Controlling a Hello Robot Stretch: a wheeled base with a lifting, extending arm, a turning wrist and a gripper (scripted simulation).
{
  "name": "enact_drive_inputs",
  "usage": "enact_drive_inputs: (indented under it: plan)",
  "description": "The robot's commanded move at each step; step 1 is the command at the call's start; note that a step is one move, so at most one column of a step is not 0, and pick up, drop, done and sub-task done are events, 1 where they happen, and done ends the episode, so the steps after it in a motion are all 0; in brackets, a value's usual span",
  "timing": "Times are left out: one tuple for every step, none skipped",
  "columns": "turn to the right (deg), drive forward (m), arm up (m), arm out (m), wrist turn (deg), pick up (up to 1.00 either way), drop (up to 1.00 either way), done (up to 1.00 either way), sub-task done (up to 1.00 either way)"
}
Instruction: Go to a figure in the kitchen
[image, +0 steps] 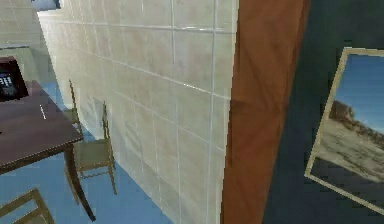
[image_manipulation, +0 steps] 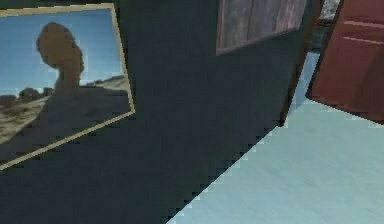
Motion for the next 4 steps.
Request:
enact_drive_inputs:
  plan:
    - [-45.0, 0.0, 0.0, 0.0, 0.0, 0.0, 0.0, 0.0, 0.0]
    - [-9.0, 0.0, 0.0, 0.0, 0.0, 0.0, 0.0, 0.0, 0.0]
    - [0.0, 0.6, 0.0, 0.0, 0.0, 0.0, 0.0, 0.0, 0.0]
    - [-45.0, 0.0, 0.0, 0.0, 0.0, 0.0, 0.0, 0.0, 0.0]
